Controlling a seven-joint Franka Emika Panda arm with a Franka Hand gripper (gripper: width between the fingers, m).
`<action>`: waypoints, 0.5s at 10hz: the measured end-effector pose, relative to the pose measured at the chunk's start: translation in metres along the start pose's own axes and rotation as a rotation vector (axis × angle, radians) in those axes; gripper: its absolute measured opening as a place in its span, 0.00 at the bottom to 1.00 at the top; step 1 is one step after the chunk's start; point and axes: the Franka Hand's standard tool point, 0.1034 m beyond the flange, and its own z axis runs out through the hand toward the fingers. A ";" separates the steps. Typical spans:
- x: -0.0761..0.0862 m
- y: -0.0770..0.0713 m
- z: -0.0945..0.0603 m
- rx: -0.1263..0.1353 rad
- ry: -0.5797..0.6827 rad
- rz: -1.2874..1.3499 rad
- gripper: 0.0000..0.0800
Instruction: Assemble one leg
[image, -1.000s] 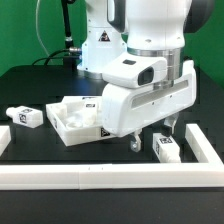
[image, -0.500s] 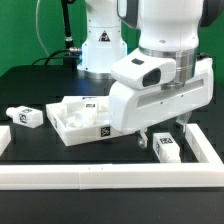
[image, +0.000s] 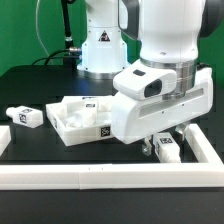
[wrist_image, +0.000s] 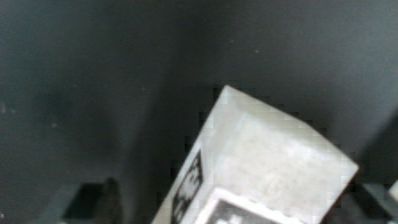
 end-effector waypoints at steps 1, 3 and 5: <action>0.000 0.000 0.000 0.000 0.000 0.000 0.47; -0.004 0.001 -0.009 -0.005 0.004 -0.028 0.35; -0.033 -0.009 -0.028 -0.005 -0.014 -0.040 0.35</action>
Offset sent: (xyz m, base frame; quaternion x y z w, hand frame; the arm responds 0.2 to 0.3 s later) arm -0.0454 -0.0105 0.0350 0.0328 -0.0172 -0.0268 0.9990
